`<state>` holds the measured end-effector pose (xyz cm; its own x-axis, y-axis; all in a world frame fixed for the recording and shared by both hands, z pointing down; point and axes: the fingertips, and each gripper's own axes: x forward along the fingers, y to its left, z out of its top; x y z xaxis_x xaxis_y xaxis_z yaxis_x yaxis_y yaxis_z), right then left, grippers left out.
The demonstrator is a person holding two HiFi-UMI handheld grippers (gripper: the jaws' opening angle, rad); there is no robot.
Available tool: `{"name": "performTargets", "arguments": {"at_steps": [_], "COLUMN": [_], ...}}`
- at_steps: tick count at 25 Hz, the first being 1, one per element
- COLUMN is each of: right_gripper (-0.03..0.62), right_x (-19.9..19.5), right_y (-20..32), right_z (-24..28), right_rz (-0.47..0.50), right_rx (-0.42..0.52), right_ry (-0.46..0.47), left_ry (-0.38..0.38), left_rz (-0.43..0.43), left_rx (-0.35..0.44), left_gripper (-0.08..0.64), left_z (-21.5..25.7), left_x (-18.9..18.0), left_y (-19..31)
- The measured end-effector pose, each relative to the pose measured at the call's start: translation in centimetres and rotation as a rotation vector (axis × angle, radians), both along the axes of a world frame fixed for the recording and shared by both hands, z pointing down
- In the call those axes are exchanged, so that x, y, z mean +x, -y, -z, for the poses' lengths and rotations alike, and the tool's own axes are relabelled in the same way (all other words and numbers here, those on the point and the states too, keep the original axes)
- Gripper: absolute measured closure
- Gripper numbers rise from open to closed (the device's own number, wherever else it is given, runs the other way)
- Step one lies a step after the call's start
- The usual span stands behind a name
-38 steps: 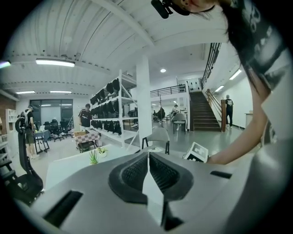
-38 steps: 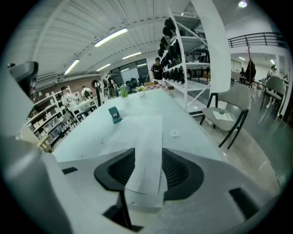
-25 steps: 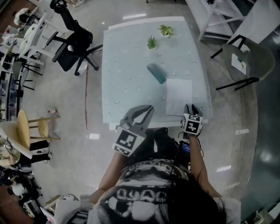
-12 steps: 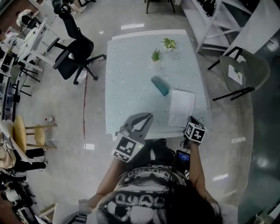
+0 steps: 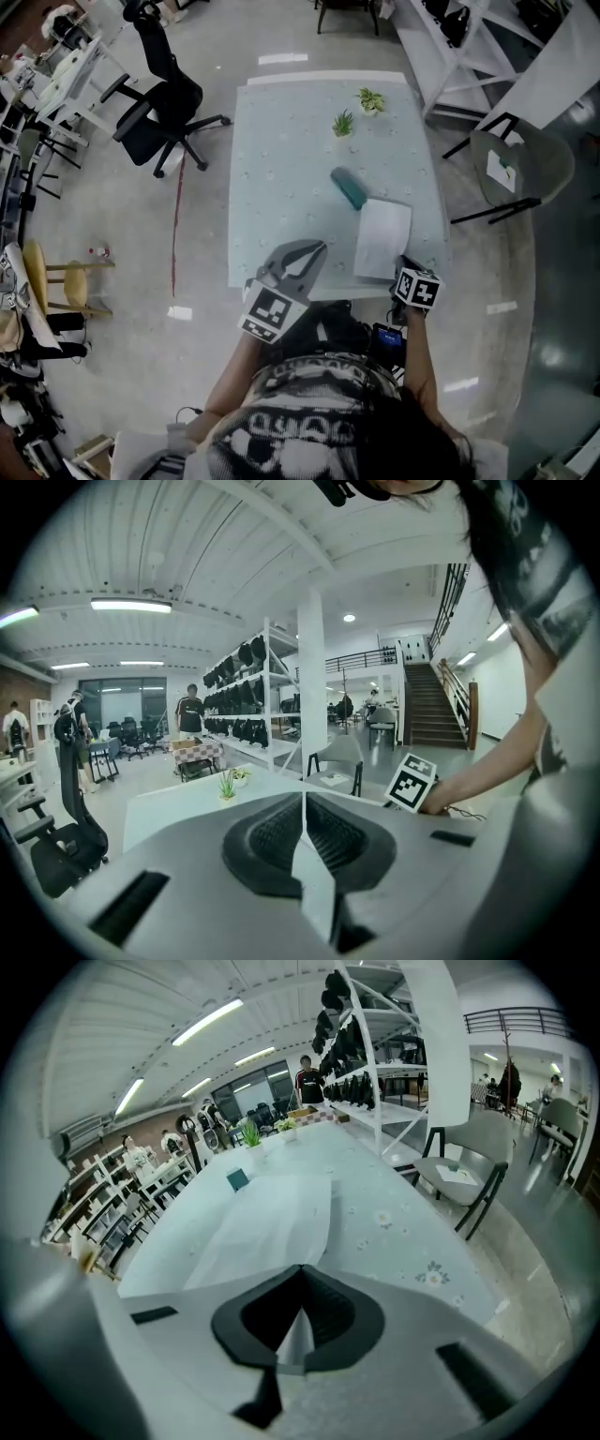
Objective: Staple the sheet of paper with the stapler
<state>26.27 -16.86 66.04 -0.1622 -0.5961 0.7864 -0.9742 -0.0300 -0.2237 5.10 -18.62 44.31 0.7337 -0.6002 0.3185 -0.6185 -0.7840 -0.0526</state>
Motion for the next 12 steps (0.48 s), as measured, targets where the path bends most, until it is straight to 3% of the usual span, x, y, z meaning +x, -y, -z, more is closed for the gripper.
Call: {"name": "performTargets", "arguments": {"at_steps": [12], "right_gripper": [0.589], "right_x": [-1.3], "right_y": [-0.2], "right_z": [-0.7], "right_rz": [0.096], "right_rx": [-0.040], "right_ry": [-0.033], "left_ry": [-0.014], "left_rz": [0.021], "left_rx": [-0.011], "left_gripper": [0.551], "left_z": [-0.4], "left_x": [-0.7], "left_y": [0.6]}}
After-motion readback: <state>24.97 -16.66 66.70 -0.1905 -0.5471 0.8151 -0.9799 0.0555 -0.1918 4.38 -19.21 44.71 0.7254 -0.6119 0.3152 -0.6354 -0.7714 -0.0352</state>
